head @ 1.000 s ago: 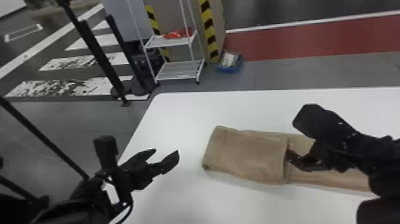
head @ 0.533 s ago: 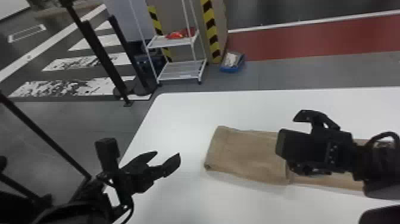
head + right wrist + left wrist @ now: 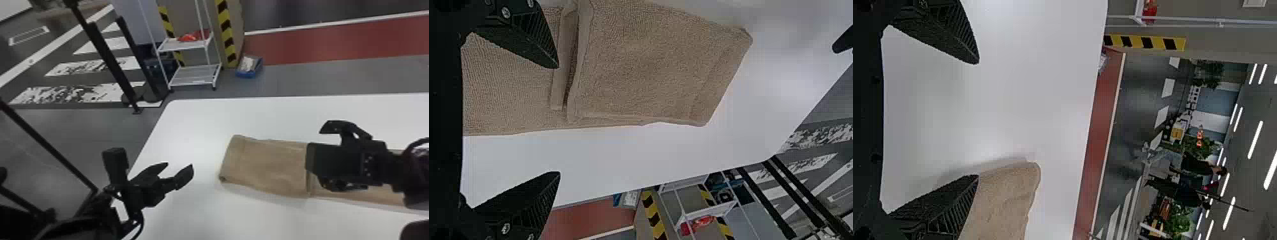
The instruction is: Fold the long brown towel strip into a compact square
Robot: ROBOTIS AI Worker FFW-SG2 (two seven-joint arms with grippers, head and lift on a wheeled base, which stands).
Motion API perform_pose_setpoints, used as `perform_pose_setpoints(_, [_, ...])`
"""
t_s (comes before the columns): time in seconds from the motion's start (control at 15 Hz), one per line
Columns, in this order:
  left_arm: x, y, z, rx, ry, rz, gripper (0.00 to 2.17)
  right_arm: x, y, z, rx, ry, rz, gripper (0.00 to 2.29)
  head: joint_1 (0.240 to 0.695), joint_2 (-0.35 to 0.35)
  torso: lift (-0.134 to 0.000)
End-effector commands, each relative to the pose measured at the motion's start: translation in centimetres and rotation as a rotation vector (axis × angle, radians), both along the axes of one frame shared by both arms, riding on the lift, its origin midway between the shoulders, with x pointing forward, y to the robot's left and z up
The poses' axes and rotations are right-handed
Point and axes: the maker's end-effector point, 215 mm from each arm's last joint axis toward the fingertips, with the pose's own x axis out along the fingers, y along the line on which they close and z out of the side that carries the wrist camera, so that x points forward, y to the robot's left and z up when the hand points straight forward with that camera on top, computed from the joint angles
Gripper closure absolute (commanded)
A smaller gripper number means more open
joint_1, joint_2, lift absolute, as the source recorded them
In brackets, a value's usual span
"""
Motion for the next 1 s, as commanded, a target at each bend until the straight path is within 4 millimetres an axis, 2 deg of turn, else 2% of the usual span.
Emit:
perform_pose_setpoints(0.0, [0.0,-0.2,-0.2,0.001,0.007,0.002,0.07,0.0,0.1,-0.2,-0.007,0.019,0.012,0.13,0.695,0.35,-0.125])
perform_pose_setpoints(0.33, [0.1,0.2,-0.8,0.009,0.018,0.016,0.07,-1.0,-1.8,-1.6,-0.053,0.097,0.046,0.13,0.695,0.35,-0.125])
perform_pose_setpoints(0.53, [0.4,-0.1,-1.3,0.015,0.025,0.014,0.07,-1.9,-4.0,-3.0,-0.103,0.137,0.051,0.13,0.695,0.35,-0.125])
perform_pose_setpoints(0.73, [0.4,-0.3,-1.6,0.011,0.031,0.014,0.07,-3.0,-3.0,-4.2,-0.105,0.174,0.066,0.14,0.695,0.338,-0.125])
perform_pose_setpoints(0.93, [0.5,-0.5,-1.6,0.011,0.031,0.014,0.07,-3.4,-0.6,-4.2,-0.076,0.179,0.076,0.16,0.695,0.346,-0.125])
